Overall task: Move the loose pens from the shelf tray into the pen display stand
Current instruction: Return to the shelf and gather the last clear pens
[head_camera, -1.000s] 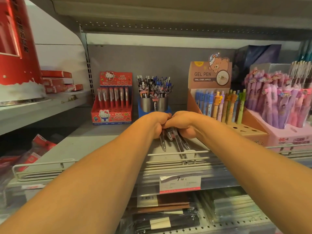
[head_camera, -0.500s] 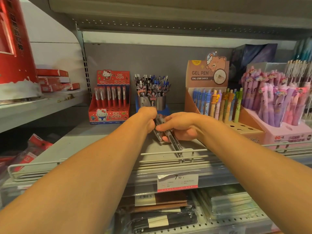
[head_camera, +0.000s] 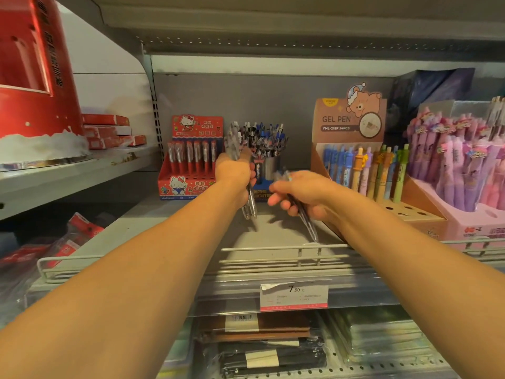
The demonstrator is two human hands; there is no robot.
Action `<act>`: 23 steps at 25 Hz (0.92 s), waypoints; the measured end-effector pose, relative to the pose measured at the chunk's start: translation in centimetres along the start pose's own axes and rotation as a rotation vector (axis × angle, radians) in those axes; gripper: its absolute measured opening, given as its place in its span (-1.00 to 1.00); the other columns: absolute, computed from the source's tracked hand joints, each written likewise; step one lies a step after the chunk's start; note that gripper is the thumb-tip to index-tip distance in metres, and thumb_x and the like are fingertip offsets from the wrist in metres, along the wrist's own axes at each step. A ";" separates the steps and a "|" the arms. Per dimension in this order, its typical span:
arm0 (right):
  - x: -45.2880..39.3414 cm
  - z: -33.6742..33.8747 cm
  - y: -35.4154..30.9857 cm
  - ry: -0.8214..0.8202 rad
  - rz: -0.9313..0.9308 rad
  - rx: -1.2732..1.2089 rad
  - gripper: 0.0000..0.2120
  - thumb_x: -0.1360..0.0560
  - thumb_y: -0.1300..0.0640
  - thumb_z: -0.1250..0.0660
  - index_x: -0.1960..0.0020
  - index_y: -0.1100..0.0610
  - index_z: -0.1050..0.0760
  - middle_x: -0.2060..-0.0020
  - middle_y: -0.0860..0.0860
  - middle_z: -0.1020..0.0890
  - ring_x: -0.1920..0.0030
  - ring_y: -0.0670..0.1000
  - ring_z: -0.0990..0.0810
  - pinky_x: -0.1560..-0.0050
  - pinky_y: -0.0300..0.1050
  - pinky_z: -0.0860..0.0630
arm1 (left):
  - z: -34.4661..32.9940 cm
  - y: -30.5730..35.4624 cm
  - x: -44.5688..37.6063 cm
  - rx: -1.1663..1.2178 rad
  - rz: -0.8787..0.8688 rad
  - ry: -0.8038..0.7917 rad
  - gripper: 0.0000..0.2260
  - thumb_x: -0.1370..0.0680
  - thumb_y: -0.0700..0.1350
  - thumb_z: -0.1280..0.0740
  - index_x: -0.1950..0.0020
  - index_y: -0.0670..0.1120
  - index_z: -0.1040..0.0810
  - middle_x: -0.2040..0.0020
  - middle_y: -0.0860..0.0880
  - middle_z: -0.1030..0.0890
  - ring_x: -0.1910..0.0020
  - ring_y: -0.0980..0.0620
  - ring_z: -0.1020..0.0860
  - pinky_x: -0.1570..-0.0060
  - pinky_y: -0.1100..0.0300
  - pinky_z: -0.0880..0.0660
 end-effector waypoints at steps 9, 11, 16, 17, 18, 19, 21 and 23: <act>4.9 -4.5 -13.5 0.078 0.670 -0.177 -0.85 -0.70 0.10 -0.16 -0.01 0.12 -0.43 0.36 0.04 -0.59 0.50 -0.09 -0.38 0.55 -0.24 -0.28 | 6.7 10.9 5.9 -0.057 -0.406 -0.101 -0.84 -0.53 -0.13 -0.46 0.07 -0.12 -0.50 0.50 0.05 -0.45 0.59 0.10 -0.32 0.56 0.25 -0.31; 7.0 -8.1 -15.9 0.024 0.724 -0.231 -0.83 -0.69 0.10 -0.18 0.01 0.13 -0.48 0.30 0.03 -0.59 0.41 -0.08 -0.47 0.46 -0.21 -0.39 | 9.7 13.7 7.8 -0.072 -0.464 -0.096 -0.82 -0.54 -0.12 -0.46 0.00 -0.19 -0.54 0.47 0.04 -0.48 0.57 0.10 -0.32 0.56 0.24 -0.31; 12.1 -20.9 -20.8 -0.116 0.764 -0.338 -0.75 -0.69 0.04 -0.22 -0.04 0.16 -0.60 0.09 0.06 -0.74 0.07 0.07 -0.73 0.08 -0.01 -0.68 | 20.3 20.8 12.7 -0.097 -0.568 -0.074 -0.76 -0.52 -0.12 -0.49 -0.10 -0.21 -0.58 0.33 0.01 -0.60 0.53 0.13 -0.41 0.55 0.28 -0.33; 13.2 -23.9 -21.8 -0.166 0.769 -0.393 -0.75 -0.69 0.04 -0.22 -0.02 0.17 -0.60 0.14 0.02 -0.74 0.14 0.02 -0.73 0.18 -0.06 -0.67 | 22.8 22.2 13.5 -0.104 -0.591 -0.076 -0.78 -0.52 -0.13 -0.49 -0.09 -0.19 -0.57 0.30 -0.03 -0.58 0.52 0.12 -0.39 0.54 0.27 -0.33; 14.3 -27.5 -22.8 -0.224 0.763 -0.452 -0.74 -0.69 0.05 -0.22 0.01 0.16 -0.60 0.23 -0.03 -0.73 0.24 -0.04 -0.71 0.29 -0.10 -0.63 | 25.8 23.8 14.4 -0.110 -0.607 -0.074 -0.79 -0.52 -0.15 -0.48 -0.10 -0.19 -0.57 0.28 -0.06 -0.55 0.53 0.11 -0.37 0.53 0.27 -0.32; 15.4 -31.1 -23.9 -0.284 0.744 -0.507 -0.73 -0.70 0.05 -0.20 0.03 0.16 -0.59 0.30 -0.05 -0.70 0.33 -0.05 -0.67 0.37 -0.12 -0.59 | 28.9 25.2 15.1 -0.112 -0.613 -0.072 -0.80 -0.53 -0.16 -0.47 -0.10 -0.19 -0.56 0.28 -0.08 -0.54 0.54 0.11 -0.35 0.54 0.27 -0.31; 17.5 -38.7 -26.0 -0.411 0.692 -0.585 -0.71 -0.70 0.04 -0.16 0.03 0.16 -0.56 0.40 -0.05 -0.66 0.46 -0.03 -0.60 0.51 -0.15 -0.52 | 35.5 28.1 16.3 -0.120 -0.608 -0.058 -0.85 -0.54 -0.18 -0.45 -0.07 -0.19 -0.57 0.35 -0.04 -0.52 0.57 0.13 -0.33 0.53 0.28 -0.30; 19.3 -46.7 -28.0 -0.523 0.660 -0.627 -0.71 -0.71 0.04 -0.14 0.02 0.17 -0.54 0.39 -0.01 -0.60 0.45 0.00 -0.56 0.55 -0.19 -0.47 | 42.8 30.7 17.7 -0.142 -0.610 -0.015 -0.93 -0.55 -0.21 -0.43 0.00 -0.14 -0.58 0.42 0.02 -0.50 0.57 0.14 -0.33 0.54 0.29 -0.30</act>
Point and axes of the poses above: each hand's wrist, its own x-axis away from the middle knuckle, its own z-axis out of the back of the hand, y = z × x, the point moved 6 cm from there along -x, towards the middle knuckle
